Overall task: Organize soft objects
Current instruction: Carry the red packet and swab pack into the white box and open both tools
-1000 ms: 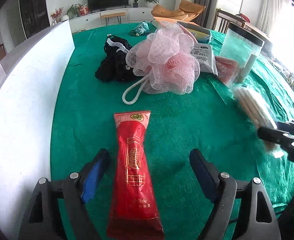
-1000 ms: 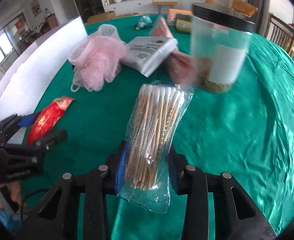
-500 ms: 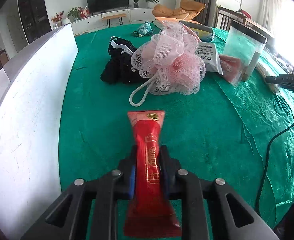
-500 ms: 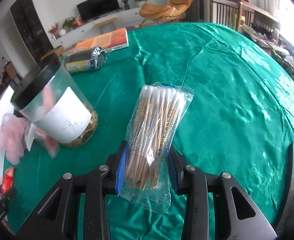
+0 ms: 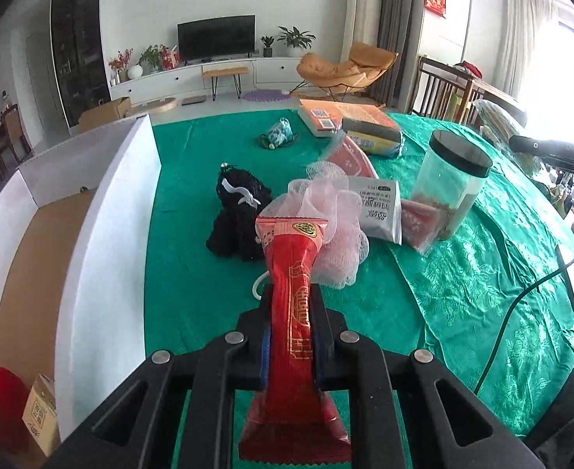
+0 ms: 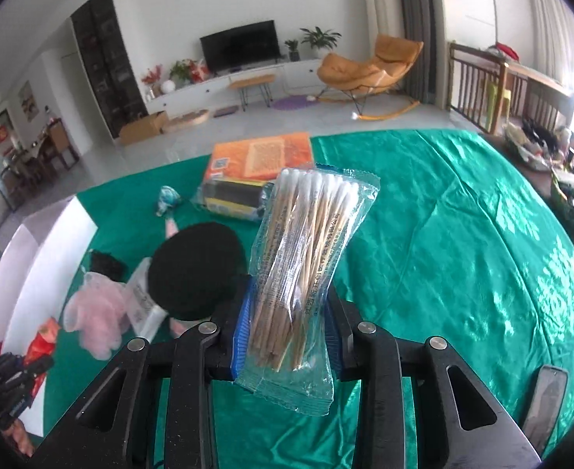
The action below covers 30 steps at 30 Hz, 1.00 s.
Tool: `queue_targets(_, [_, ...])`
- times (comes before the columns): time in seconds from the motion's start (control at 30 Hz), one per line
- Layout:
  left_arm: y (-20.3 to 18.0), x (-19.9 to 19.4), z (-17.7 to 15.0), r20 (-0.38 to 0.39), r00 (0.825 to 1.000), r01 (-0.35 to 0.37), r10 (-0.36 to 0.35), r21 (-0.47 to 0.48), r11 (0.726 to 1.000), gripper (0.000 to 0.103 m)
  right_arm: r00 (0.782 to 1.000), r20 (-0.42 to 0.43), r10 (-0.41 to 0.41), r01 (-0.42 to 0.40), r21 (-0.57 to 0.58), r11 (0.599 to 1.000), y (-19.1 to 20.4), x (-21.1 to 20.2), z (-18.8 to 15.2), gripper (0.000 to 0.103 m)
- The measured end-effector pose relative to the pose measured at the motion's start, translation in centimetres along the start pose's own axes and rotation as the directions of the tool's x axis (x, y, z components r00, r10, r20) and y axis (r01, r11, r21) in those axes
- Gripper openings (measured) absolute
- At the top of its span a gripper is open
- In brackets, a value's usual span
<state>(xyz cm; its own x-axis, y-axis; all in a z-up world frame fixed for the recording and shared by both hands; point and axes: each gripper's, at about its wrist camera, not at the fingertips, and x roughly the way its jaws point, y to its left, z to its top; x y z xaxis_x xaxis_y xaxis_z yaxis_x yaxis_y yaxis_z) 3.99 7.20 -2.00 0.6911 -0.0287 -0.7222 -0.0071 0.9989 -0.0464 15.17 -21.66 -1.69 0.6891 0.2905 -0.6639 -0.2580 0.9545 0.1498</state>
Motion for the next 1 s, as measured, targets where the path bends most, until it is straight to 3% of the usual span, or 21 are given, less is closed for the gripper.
queue_targets(0.2, [1.5, -3.0, 1.0, 0.059, 0.998, -0.003, 0.005, -0.023, 1.0, 0.015, 0.995, 0.016, 0.102, -0.1, -0.102, 0.99, 6.8, -2.5, 0.7, 0.034])
queue_targets(0.37, [7.0, -6.7, 0.8, 0.099, 0.994, -0.043, 0.054, -0.109, 0.993, 0.015, 0.969, -0.008, 0.246, -0.245, -0.15, 0.958, 14.0, -3.7, 0.2, 0.034])
queue_targets(0.5, [13.5, -10.1, -1.2, 0.095, 0.979, -0.162, 0.183, -0.19, 0.968, 0.015, 0.911, -0.055, 0.408, -0.41, -0.2, 0.89, 22.4, -4.5, -0.9, 0.034])
queue_targets(0.63, [19.0, -12.3, -3.9, 0.049, 0.943, -0.304, 0.329, -0.275, 0.912, 0.019, 0.808, -0.16, 0.567, -0.589, -0.204, 0.782, 31.0, -3.9, -3.1, 0.036])
queue_targets(0.7, [21.1, -12.1, -5.3, 0.004, 0.928, -0.353, 0.372, -0.306, 0.884, 0.057, 0.755, -0.222, 0.617, -0.654, -0.186, 0.734, 34.3, -3.0, -4.4, 0.051])
queue_targets(0.73, [21.9, -12.0, -5.8, -0.005, 0.929, -0.351, 0.37, -0.327, 0.878, 0.099, 0.731, -0.251, 0.634, -0.678, -0.172, 0.714, 35.4, -2.5, -5.0, 0.07])
queue_targets(0.77, [22.4, -12.0, -6.3, 0.005, 0.931, -0.34, 0.364, -0.348, 0.874, 0.103, 0.725, -0.263, 0.636, -0.684, -0.165, 0.711, 35.9, -2.1, -5.6, 0.073])
queue_targets(0.83, [22.4, -11.4, -6.6, -0.008, 0.933, -0.34, 0.36, -0.351, 0.872, 0.103, 0.74, -0.259, 0.621, -0.668, -0.181, 0.722, 35.2, -1.6, -6.6, 0.073])
queue_targets(1.0, [18.3, -9.7, -5.5, 0.056, 0.973, -0.191, 0.222, -0.332, 0.923, 0.103, 0.882, -0.17, 0.441, -0.472, -0.276, 0.837, 28.1, -1.0, -8.8, 0.074])
